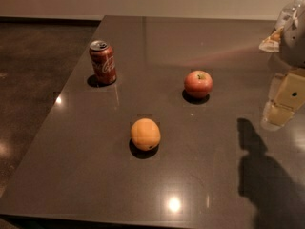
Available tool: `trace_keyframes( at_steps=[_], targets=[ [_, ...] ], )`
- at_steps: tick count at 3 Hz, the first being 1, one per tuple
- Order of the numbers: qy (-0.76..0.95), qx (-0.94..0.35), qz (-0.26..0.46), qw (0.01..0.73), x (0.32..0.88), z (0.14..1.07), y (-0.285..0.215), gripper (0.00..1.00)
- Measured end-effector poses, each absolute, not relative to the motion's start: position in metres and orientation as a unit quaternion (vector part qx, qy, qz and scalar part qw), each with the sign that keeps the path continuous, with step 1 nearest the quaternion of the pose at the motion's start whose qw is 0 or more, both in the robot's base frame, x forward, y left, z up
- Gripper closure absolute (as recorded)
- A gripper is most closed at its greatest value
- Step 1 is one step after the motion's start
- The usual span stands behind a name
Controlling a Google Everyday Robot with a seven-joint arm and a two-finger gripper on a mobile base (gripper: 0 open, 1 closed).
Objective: Move orange near coke can
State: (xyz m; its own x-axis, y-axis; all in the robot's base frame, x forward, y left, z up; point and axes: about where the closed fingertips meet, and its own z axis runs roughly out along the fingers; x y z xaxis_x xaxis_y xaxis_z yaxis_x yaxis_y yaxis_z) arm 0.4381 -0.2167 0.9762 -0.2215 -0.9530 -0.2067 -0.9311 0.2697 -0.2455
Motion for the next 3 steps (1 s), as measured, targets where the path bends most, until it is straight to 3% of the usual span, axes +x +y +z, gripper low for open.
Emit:
trace_keyframes(
  at_steps=[1, 3],
  targets=[
    [0.781, -0.603, -0.034, 0.159, 0.438, 0.976, -0.217, 0.00],
    [0.739, -0.652, -0.008, 0.172, 0.438, 0.964, -0.166, 0.00]
  ],
)
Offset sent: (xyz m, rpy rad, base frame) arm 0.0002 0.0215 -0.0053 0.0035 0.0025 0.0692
